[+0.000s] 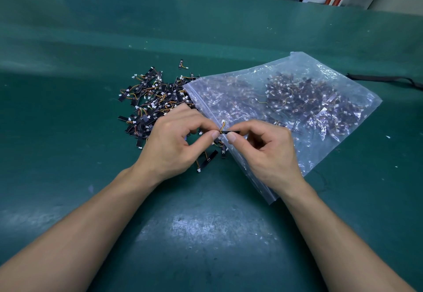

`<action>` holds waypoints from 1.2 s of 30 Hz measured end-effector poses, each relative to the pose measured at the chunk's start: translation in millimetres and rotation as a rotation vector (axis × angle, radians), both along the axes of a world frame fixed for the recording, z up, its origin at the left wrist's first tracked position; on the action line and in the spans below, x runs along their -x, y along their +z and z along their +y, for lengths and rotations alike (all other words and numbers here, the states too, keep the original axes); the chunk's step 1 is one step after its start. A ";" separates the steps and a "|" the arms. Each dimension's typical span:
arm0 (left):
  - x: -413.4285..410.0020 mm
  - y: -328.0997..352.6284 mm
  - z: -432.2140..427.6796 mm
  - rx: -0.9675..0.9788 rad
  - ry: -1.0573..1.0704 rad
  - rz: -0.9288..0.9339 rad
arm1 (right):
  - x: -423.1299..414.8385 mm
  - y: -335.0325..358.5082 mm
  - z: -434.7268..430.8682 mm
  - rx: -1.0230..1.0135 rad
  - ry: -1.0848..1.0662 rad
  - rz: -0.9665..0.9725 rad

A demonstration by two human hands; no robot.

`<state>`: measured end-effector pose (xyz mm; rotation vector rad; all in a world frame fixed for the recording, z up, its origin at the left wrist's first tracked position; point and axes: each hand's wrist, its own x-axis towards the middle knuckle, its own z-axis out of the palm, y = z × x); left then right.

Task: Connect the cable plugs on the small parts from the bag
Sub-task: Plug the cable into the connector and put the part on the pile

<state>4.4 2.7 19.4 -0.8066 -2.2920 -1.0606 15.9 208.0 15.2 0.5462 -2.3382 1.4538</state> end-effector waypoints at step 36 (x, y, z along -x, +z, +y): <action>36.1 28.3 82.7 0.333 0.281 -0.262 | 0.7 18.3 14.6 -0.051 -0.316 0.168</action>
